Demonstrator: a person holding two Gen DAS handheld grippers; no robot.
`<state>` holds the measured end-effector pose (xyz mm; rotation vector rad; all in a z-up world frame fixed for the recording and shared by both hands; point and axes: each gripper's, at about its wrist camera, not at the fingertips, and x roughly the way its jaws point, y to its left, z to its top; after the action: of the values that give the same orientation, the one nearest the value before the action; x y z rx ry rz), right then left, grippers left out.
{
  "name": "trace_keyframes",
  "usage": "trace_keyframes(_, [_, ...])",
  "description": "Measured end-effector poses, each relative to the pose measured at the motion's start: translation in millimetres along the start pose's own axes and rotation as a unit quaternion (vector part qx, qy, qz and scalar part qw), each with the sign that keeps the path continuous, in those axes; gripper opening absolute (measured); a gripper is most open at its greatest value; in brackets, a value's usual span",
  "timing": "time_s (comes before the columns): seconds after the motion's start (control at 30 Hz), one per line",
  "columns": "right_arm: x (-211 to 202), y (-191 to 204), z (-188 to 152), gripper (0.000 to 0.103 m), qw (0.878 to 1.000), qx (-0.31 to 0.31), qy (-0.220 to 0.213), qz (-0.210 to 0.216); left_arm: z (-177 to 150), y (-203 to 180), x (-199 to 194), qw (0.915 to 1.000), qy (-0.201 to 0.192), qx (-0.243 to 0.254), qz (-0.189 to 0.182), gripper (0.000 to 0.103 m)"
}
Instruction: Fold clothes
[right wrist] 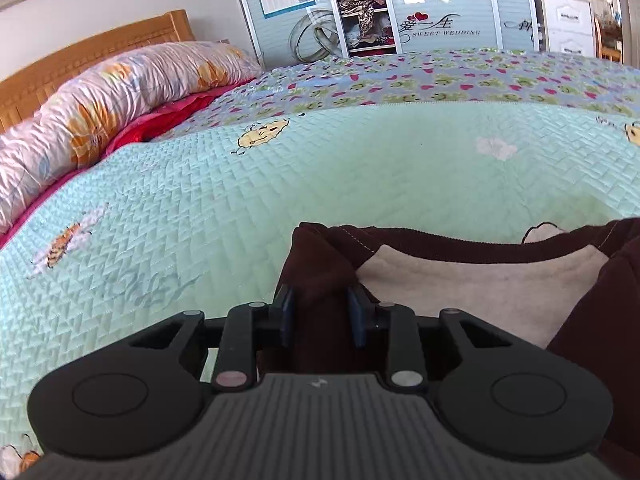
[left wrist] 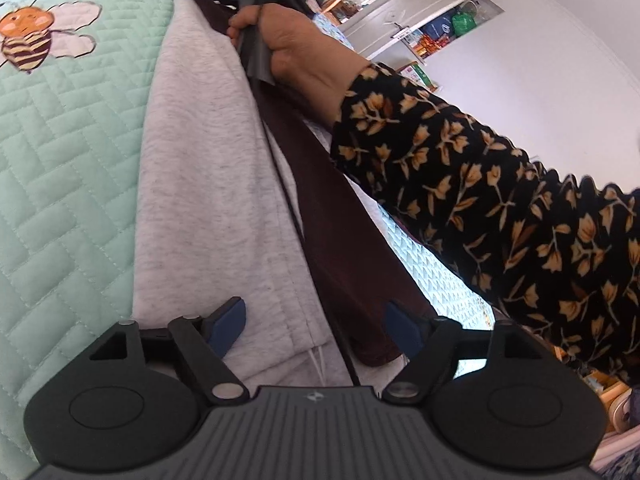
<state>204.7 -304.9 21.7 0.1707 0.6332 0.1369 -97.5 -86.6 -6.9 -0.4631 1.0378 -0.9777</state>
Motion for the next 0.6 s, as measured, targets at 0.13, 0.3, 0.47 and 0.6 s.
trace_keyframes(0.13, [3.4, 22.0, -3.6, 0.033, 0.997, -0.062, 0.002, -0.043, -0.3, -10.2, 5.0, 0.9999, 0.000, 0.013, 0.002, 0.087])
trace_keyframes(0.3, [4.0, 26.9, -4.4, 0.034, 0.995, -0.083, 0.003, -0.056, 3.0, -18.6, 12.7, 0.9996, 0.001, 0.027, 0.005, 0.093])
trace_keyframes(0.47, [-1.6, 17.9, 0.4, 0.052, 0.998, -0.063, 0.005, -0.026, 3.8, -17.3, 12.3, 0.9996, 0.003, 0.027, 0.005, 0.093])
trace_keyframes(0.6, [-59.1, -16.3, 4.7, 0.054, 0.994, 0.050, -0.091, 0.046, 1.4, -15.2, 10.3, 0.9997, 0.000, 0.024, 0.003, 0.093])
